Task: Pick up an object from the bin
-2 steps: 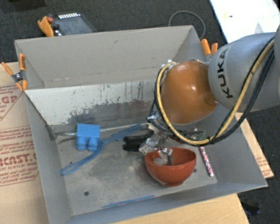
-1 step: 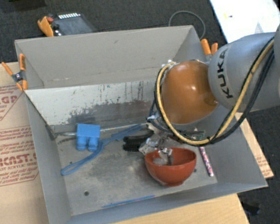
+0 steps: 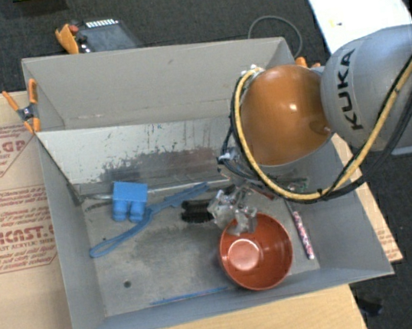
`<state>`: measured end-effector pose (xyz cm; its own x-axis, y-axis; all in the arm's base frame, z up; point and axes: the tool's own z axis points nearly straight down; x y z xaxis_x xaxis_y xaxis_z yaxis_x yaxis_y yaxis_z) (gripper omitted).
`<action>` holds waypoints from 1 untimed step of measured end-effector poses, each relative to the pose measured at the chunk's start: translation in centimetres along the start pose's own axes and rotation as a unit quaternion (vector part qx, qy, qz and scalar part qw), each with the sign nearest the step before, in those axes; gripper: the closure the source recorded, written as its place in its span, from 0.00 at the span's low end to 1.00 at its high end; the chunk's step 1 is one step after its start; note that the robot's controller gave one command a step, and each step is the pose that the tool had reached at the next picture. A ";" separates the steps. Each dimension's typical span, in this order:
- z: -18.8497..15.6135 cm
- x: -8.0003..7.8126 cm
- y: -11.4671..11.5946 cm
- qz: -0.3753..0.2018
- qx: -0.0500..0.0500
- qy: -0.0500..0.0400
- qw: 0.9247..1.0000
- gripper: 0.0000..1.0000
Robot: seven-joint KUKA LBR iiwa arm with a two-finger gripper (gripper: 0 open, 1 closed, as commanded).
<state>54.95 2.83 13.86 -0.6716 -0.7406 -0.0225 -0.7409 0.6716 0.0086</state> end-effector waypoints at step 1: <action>-3.9 0.5 -0.9 0.005 -0.003 0.000 1.000 1.00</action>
Offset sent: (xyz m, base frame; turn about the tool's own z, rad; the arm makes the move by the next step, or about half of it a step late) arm 0.0115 0.0225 0.0524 -0.2108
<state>55.23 1.76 17.74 -0.6797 -0.7332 -0.0220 -0.7335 0.6795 0.0140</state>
